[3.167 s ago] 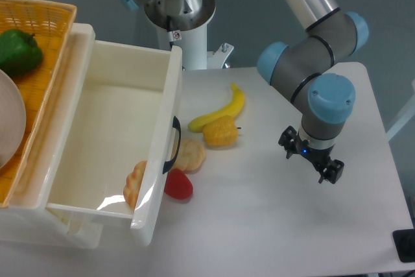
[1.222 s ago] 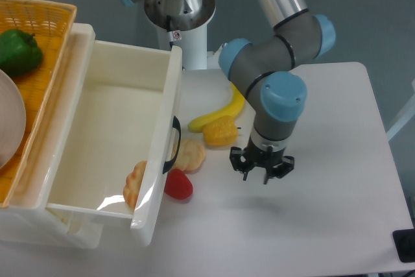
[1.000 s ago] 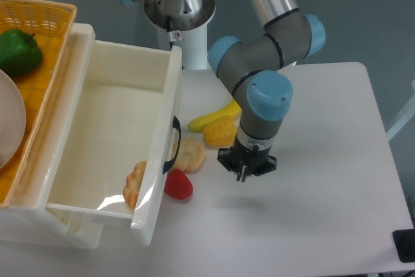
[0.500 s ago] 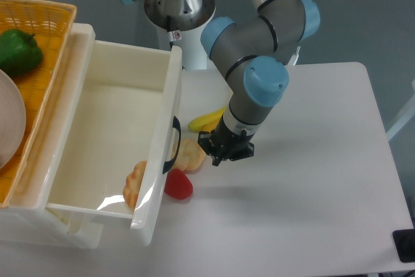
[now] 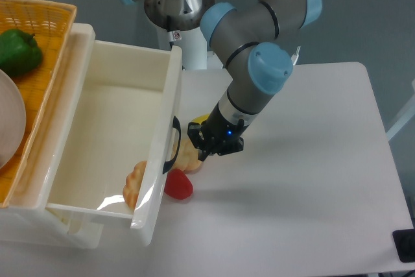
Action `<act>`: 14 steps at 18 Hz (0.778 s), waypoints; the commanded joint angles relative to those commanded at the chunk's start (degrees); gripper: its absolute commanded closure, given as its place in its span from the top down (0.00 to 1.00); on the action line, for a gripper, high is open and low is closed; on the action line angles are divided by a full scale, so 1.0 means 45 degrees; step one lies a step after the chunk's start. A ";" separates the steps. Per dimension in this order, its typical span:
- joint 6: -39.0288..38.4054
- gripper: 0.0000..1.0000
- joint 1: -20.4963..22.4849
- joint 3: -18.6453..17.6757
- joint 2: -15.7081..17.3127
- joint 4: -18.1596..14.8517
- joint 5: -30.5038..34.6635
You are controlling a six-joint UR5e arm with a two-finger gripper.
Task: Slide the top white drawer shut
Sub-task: 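Move the gripper toward the open white drawer's front panel, then push the drawer front with the gripper into the cabinet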
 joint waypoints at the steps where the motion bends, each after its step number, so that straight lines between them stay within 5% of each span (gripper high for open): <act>1: 0.0000 0.06 0.0020 0.0039 0.0097 -0.0137 -0.0137; 14: 0.0019 0.08 -0.0117 0.0079 0.0450 -0.0977 -0.0899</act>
